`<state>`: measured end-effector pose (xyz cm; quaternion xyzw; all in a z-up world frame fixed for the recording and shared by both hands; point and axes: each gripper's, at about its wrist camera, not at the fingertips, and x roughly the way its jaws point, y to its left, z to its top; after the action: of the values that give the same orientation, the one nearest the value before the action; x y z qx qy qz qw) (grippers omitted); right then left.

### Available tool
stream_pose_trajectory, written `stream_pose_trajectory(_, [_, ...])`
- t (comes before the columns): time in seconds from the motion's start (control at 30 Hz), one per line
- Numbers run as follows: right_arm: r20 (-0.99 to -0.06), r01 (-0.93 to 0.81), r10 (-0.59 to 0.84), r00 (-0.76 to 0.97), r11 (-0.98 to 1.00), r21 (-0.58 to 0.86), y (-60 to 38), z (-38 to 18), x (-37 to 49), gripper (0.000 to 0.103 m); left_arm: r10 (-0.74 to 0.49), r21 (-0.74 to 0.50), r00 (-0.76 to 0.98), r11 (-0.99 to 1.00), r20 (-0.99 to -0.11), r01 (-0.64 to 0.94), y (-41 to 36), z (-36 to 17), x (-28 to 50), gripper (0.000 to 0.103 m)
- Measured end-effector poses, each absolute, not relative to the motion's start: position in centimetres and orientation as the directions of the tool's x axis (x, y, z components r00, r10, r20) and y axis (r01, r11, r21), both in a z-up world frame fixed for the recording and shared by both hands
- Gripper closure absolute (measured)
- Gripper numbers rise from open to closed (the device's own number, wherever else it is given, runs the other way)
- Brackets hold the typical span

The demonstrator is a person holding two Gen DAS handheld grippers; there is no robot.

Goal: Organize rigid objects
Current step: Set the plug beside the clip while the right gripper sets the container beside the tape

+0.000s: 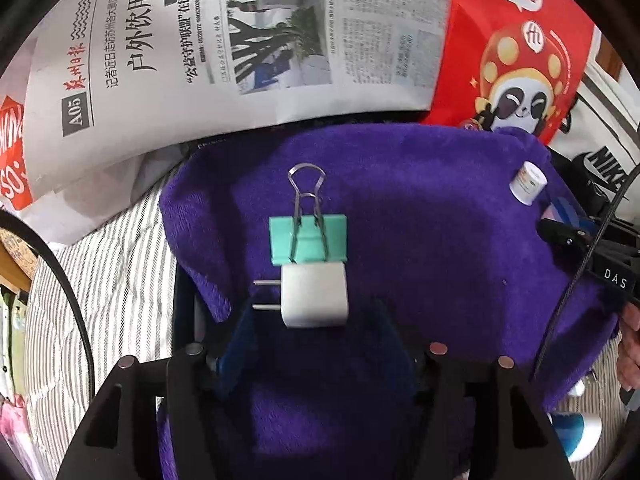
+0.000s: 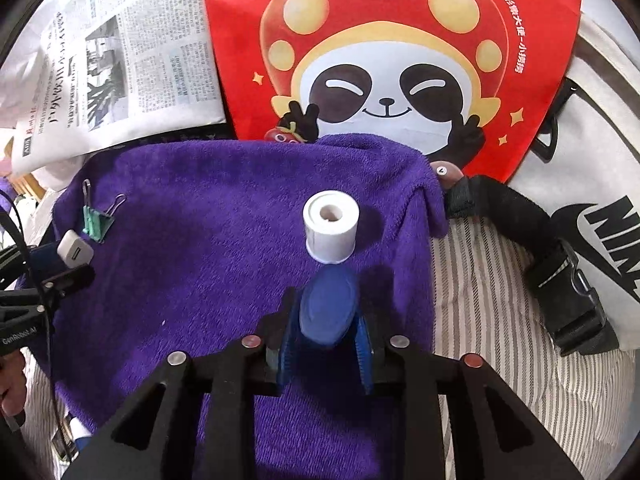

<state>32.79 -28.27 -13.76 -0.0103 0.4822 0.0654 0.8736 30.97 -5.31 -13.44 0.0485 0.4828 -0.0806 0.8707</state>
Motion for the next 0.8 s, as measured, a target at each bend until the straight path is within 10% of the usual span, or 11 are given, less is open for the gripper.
stream_pose_trajectory(0.1, [-0.836,-0.136,0.126,0.534,0.989,0.063,-28.1,-13.1,31.9,0.05,-0.112,-0.012,0.501,0.98,-0.858,0.2,-5.5,-13.3,30.3,0.037])
stream_pose_trajectory(0.8, [-0.778,-0.05,0.175,0.604,0.982,0.181,-30.6,-7.6,18.2,0.044,-0.197,-0.068,0.535,0.965,-0.822,0.251,-4.6,-9.5,19.4,0.037])
